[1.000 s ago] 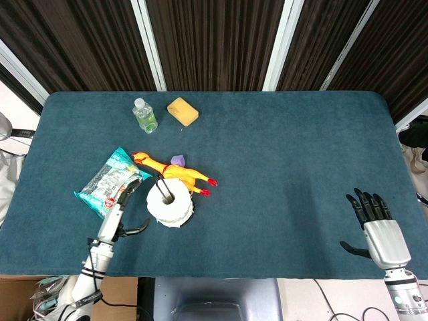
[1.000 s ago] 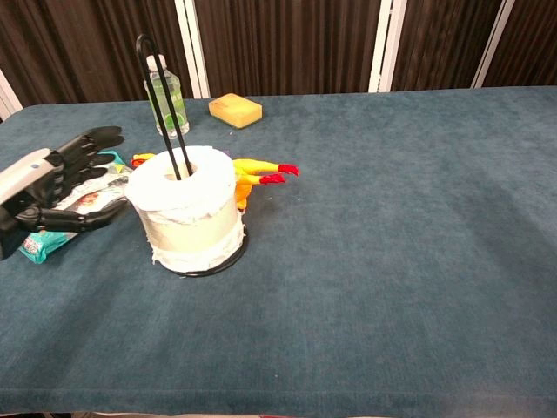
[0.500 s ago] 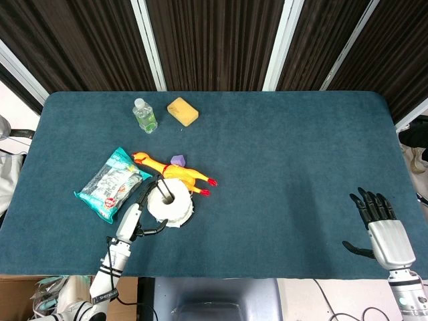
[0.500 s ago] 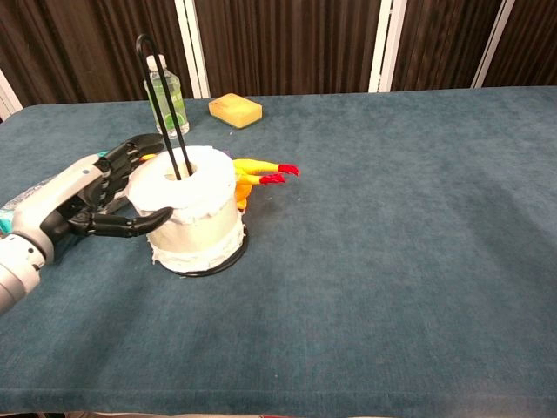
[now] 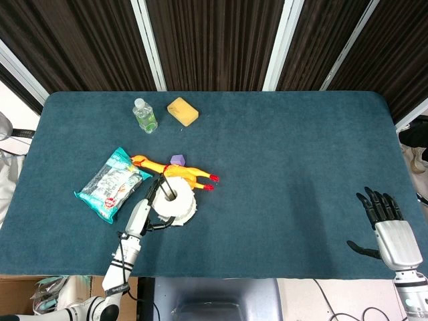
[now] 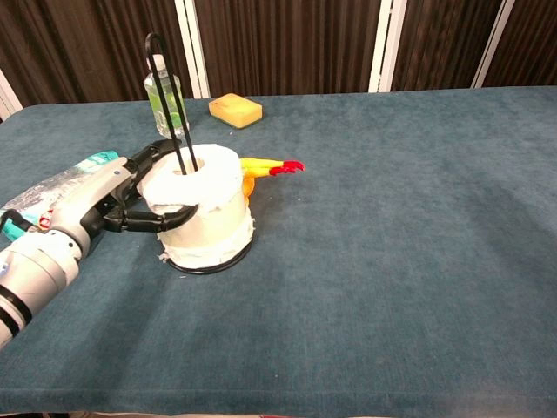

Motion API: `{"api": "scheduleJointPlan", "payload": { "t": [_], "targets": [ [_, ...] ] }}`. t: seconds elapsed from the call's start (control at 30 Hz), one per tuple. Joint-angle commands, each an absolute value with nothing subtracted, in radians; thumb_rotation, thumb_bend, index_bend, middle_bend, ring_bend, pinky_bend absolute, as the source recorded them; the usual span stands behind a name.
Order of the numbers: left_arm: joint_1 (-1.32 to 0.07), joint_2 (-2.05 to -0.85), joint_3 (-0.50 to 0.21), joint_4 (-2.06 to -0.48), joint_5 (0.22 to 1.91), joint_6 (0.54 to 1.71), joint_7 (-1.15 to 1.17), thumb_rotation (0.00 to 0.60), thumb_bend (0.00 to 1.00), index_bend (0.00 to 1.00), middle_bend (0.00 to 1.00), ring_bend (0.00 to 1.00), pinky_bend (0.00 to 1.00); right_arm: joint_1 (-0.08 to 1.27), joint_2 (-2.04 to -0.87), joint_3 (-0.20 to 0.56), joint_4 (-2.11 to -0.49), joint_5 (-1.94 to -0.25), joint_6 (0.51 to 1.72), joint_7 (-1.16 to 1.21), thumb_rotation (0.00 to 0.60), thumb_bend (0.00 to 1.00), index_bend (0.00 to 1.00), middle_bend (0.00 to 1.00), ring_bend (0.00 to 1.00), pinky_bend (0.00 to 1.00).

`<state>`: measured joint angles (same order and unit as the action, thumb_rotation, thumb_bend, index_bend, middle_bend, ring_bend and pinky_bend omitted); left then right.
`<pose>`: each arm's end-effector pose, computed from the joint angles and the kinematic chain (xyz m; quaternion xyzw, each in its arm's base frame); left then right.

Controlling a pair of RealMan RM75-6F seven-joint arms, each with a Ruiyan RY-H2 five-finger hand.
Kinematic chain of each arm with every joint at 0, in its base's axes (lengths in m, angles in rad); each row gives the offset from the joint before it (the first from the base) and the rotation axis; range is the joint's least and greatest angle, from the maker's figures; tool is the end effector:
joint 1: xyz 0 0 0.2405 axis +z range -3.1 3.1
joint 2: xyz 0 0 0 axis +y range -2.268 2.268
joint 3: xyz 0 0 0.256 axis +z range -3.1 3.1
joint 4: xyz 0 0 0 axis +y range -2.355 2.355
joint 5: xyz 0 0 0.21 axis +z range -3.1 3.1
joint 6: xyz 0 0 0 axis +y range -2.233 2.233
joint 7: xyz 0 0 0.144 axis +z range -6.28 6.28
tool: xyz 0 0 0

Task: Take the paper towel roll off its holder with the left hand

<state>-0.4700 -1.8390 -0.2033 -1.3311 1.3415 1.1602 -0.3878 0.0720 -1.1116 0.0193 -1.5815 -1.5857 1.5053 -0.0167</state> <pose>-0.1673 0.2834 -0.0655 -0.4793 -0.6185 -0.5621 0.2681 -0.3100 -0.1706 0.1578 0.6284 -0.3595 0.3811 0.5751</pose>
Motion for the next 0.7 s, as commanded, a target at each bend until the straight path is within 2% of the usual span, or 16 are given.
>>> {"api": "scheduleJointPlan", "payload": {
  "t": [0.03, 0.07, 0.17, 0.27, 0.43, 0.7],
  "targets": [
    [-0.476, -1.841, -0.215, -1.331, 1.323, 1.145, -0.400, 0.600, 0.41, 0.35, 0.25, 0.36, 0.47, 0.072, -1.110, 0.020, -1.581, -1.587, 1.505, -0.014, 0.600, 0.04, 0.00, 0.00, 0.00, 0.00],
    [-0.476, -1.841, -0.218, -1.332, 1.318, 1.144, -0.402, 0.600, 0.49, 0.48, 0.37, 0.46, 0.54, 0.073, -1.110, 0.020, -1.581, -1.588, 1.505, -0.014, 0.600, 0.04, 0.00, 0.00, 0.00, 0.00],
    [-0.469, -1.856, -0.235, -1.326, 1.321, 1.185, -0.401, 0.600, 0.70, 0.66, 0.56, 0.62, 0.70, 0.072, -1.109, 0.018, -1.582, -1.590, 1.505, -0.013, 0.600, 0.04, 0.00, 0.00, 0.00, 0.00],
    [-0.462, -1.871, -0.254, -1.325, 1.343, 1.252, -0.394, 0.600, 0.80, 0.74, 0.64, 0.69, 0.78, 0.070, -1.109, 0.017, -1.582, -1.593, 1.508, -0.012, 0.600, 0.04, 0.00, 0.00, 0.00, 0.00],
    [-0.463, -1.849, -0.277, -1.382, 1.385, 1.322, -0.360, 0.600, 0.81, 0.76, 0.65, 0.72, 0.81, 0.069, -1.110, 0.014, -1.581, -1.598, 1.509, -0.018, 0.600, 0.04, 0.00, 0.00, 0.00, 0.00],
    [-0.471, -1.728, -0.342, -1.594, 1.438, 1.396, -0.245, 0.600, 0.79, 0.76, 0.65, 0.72, 0.81, 0.066, -1.111, 0.010, -1.583, -1.604, 1.512, -0.022, 0.600, 0.04, 0.00, 0.00, 0.00, 0.00]
  ]
}}
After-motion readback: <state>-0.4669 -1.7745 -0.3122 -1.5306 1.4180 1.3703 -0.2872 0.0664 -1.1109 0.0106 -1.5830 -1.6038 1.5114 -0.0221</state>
